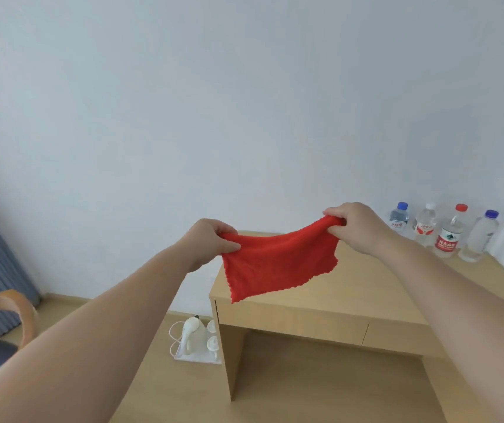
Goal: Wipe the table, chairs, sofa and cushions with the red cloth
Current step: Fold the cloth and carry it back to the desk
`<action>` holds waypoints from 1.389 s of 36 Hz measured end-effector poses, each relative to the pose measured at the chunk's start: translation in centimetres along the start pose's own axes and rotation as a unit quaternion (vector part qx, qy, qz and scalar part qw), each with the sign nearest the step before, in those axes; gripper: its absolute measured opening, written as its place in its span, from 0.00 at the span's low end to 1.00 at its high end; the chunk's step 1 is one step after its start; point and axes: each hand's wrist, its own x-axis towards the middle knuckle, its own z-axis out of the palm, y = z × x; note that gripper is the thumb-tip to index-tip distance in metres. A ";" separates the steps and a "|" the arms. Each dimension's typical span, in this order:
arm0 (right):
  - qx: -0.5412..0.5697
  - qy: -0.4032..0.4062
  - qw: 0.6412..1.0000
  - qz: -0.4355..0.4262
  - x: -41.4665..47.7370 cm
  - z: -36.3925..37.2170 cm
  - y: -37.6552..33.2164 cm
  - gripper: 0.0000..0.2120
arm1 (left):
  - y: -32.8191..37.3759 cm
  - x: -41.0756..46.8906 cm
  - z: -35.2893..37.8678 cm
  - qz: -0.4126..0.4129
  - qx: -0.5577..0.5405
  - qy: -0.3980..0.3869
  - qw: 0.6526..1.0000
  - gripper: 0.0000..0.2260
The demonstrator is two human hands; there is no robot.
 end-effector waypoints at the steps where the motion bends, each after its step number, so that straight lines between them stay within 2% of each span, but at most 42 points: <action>1: -0.011 -0.010 1.000 0.002 1.0 0.7 0.6 0.09 | -0.5 1.2 0.0 0.003 0.032 0.010 0.999 0.06; 3: -0.018 -0.033 0.999 0.015 2.9 2.1 1.7 0.09 | -1.7 3.8 0.1 0.013 0.089 0.031 0.996 0.03; 8: -0.008 -0.072 0.993 0.089 6.6 5.7 4.4 0.05 | -5.6 10.3 0.2 0.017 0.139 -0.008 0.990 0.10; 12: 0.029 -0.116 0.984 0.134 8.8 8.6 6.5 0.05 | -8.7 15.0 -0.2 0.011 0.101 -0.088 0.991 0.10; 16: 0.113 -0.124 0.970 0.179 10.6 12.1 8.3 0.03 | -11.5 19.2 -0.7 -0.006 0.054 -0.132 0.990 0.08; 22: 0.179 -0.115 0.944 0.254 14.5 17.4 10.2 0.05 | -15.7 25.1 0.8 -0.047 0.030 -0.092 0.994 0.06; 25: 0.166 -0.123 0.933 0.294 17.1 21.2 11.9 0.05 | -18.2 28.2 2.8 -0.098 0.019 -0.066 0.993 0.11; 29: 0.128 -0.185 0.915 0.336 20.0 27.4 15.6 0.04 | -22.2 31.6 6.5 -0.163 0.020 -0.087 0.983 0.22; 31: 0.106 -0.207 0.909 0.346 21.2 30.2 17.8 0.04 | -24.5 33.2 9.0 -0.182 0.061 -0.081 0.978 0.20; 33: 0.073 -0.213 0.916 0.333 22.7 32.3 20.2 0.08 | -26.4 35.2 11.1 -0.192 0.089 -0.055 0.976 0.18; 35: 0.021 -0.218 0.928 0.302 24.1 33.5 22.3 0.10 | -27.6 37.1 12.4 -0.184 0.114 -0.039 0.975 0.20; 38: -0.008 -0.240 0.928 0.286 25.4 34.3 24.9 0.13 | -28.9 38.4 13.7 -0.108 0.216 -0.097 0.965 0.25; 40: -0.031 -0.261 0.926 0.270 25.3 34.5 25.9 0.16 | -29.7 38.3 14.6 -0.058 0.300 -0.131 0.943 0.19; 42: -0.073 -0.250 0.938 0.230 24.8 34.6 26.4 0.18 | -30.2 38.1 15.3 -0.036 0.336 -0.106 0.935 0.11; 44: -0.096 -0.227 0.954 0.169 24.3 34.9 26.3 0.16 | -30.5 38.1 15.5 -0.045 0.354 -0.073 0.931 0.07; 46: -0.084 -0.224 0.966 0.101 23.8 35.4 25.9 0.14 | -30.7 38.2 15.7 -0.040 0.373 -0.081 0.923 0.08; 50: -0.115 -0.279 0.953 0.005 23.1 36.2 25.9 0.22 | -30.6 38.1 15.9 -0.054 0.358 -0.103 0.927 0.12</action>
